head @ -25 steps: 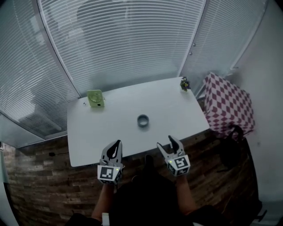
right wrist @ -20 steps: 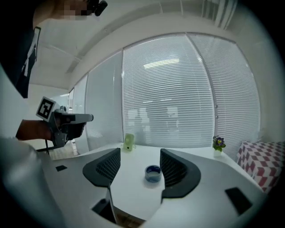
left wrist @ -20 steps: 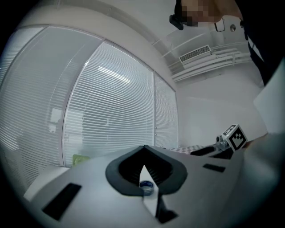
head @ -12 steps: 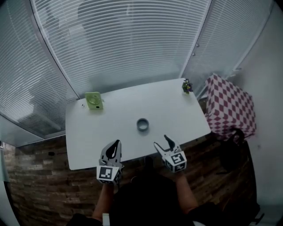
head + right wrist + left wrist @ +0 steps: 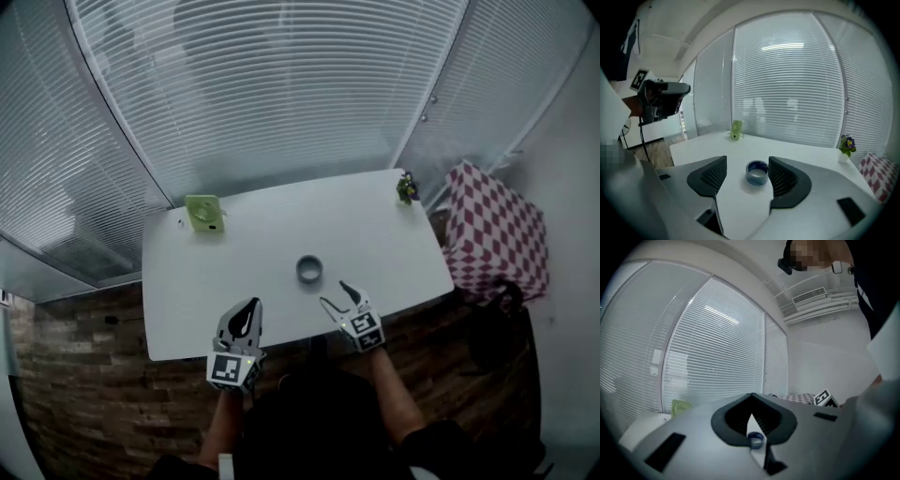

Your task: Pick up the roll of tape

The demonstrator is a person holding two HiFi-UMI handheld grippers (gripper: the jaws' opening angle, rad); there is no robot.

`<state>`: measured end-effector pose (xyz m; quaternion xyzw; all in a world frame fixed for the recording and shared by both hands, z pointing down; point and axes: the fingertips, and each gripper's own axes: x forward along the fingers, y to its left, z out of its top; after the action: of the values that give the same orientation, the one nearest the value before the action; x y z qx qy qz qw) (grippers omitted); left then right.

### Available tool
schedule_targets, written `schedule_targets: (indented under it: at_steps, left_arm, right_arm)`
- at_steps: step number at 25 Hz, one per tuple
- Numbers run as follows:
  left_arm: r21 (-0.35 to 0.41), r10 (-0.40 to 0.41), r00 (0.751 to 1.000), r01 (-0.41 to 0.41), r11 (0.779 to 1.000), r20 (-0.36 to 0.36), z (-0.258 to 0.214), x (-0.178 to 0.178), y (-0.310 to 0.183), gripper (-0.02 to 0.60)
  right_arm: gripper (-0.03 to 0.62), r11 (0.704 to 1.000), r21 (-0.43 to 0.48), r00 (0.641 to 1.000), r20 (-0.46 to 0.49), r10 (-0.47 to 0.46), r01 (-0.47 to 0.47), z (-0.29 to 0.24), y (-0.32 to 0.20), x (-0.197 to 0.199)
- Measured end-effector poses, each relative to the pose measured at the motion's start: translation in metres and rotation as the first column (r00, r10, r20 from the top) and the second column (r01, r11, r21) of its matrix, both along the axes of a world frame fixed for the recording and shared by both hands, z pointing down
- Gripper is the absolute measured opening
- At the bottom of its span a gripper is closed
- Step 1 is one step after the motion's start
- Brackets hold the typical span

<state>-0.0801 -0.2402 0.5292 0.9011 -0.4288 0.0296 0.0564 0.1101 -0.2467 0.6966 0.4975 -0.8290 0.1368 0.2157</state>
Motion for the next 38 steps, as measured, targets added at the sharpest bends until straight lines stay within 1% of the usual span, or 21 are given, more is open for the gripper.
schedule_targets:
  at_steps: [3, 6, 8, 10, 11, 13, 14, 16, 17, 19, 20, 23, 26, 29, 33, 35, 38]
  left_arm:
    - [-0.001, 0.007, 0.999, -0.007, 1.0, -0.032, -0.003, -0.001, -0.002, 0.006]
    - [-0.006, 0.001, 1.0, -0.001, 1.0, -0.016, -0.005, -0.005, -0.002, 0.006]
    - [-0.006, -0.009, 1.0, 0.009, 1.0, -0.017, -0.004, -0.007, -0.002, 0.006]
    - [-0.013, -0.02, 1.0, 0.02, 1.0, -0.002, -0.001, -0.01, -0.002, 0.006]
    - [-0.018, -0.022, 1.0, 0.023, 1.0, 0.007, -0.001, -0.011, -0.002, 0.006]
    - [-0.028, -0.023, 1.0, 0.023, 0.999, 0.015, 0.0, -0.009, 0.0, 0.006]
    - [-0.03, -0.022, 1.0, 0.023, 0.999, 0.014, 0.0, -0.009, 0.001, 0.006]
    - [-0.031, -0.026, 1.0, 0.026, 0.999, 0.014, 0.0, -0.01, 0.001, 0.006]
    - [-0.037, -0.033, 0.999, 0.033, 0.999, 0.018, 0.002, -0.013, 0.001, 0.006]
    - [-0.045, -0.044, 0.999, 0.044, 0.998, 0.017, 0.006, -0.015, 0.002, 0.006]
    - [-0.04, -0.044, 0.999, 0.045, 0.998, 0.005, 0.006, -0.015, 0.002, 0.006]
    - [-0.032, -0.049, 0.998, 0.048, 0.998, -0.028, 0.003, -0.013, 0.001, 0.006]
    - [-0.037, -0.058, 0.998, 0.057, 0.998, -0.021, 0.004, -0.014, 0.001, 0.006]
    - [-0.057, -0.059, 0.998, 0.06, 0.997, 0.02, 0.006, -0.016, 0.002, 0.006]
    - [-0.064, -0.066, 0.997, 0.068, 0.996, 0.032, 0.01, -0.019, 0.001, 0.006]
    - [-0.069, -0.075, 0.997, 0.078, 0.995, 0.035, 0.012, -0.022, 0.0, 0.006]
    - [-0.075, -0.076, 0.996, 0.079, 0.994, 0.038, 0.01, -0.025, -0.001, 0.006]
  right_arm:
    - [0.275, 0.998, -0.037, 0.999, -0.028, -0.042, 0.041, 0.014, -0.011, -0.008]
    - [0.275, 0.993, -0.083, 0.996, -0.034, -0.084, 0.081, 0.024, -0.015, -0.014]
    - [0.273, 0.991, -0.093, 0.995, -0.022, -0.097, 0.095, 0.027, -0.021, -0.017]
    - [0.266, 0.99, -0.094, 0.995, -0.004, -0.104, 0.103, 0.031, -0.028, -0.021]
    - [0.23, 0.99, -0.098, 0.995, 0.005, -0.1, 0.1, 0.03, -0.031, -0.022]
    - [0.099, 0.987, -0.13, 0.996, 0.029, -0.088, 0.091, 0.036, -0.034, -0.02]
    - [0.095, 0.983, -0.156, 0.995, 0.039, -0.089, 0.094, 0.042, -0.034, -0.02]
    - [0.097, 0.973, -0.196, 0.992, 0.046, -0.114, 0.121, 0.051, -0.037, -0.024]
    - [0.11, 0.968, -0.209, 0.991, 0.05, -0.128, 0.136, 0.051, -0.038, -0.028]
    - [0.165, 0.961, -0.23, 0.988, 0.052, -0.147, 0.155, 0.052, -0.04, -0.034]
    - [0.189, 0.957, -0.242, 0.987, 0.041, -0.153, 0.158, 0.057, -0.04, -0.033]
    - [0.222, 0.949, -0.26, 0.984, 0.018, -0.18, 0.178, 0.063, -0.043, -0.038]
    - [0.225, 0.947, -0.259, 0.979, -0.013, -0.202, 0.192, 0.064, -0.048, -0.041]
    - [0.231, 0.94, -0.282, 0.971, -0.081, -0.223, 0.193, 0.078, -0.052, -0.035]
    - [0.236, 0.932, -0.245, 0.93, -0.189, -0.316, 0.268, 0.077, -0.067, -0.043]
    - [0.235, 0.923, -0.244, 0.914, -0.207, -0.349, 0.297, 0.081, -0.074, -0.05]
    - [0.235, 0.912, -0.272, 0.901, -0.226, -0.371, 0.307, 0.097, -0.078, -0.051]
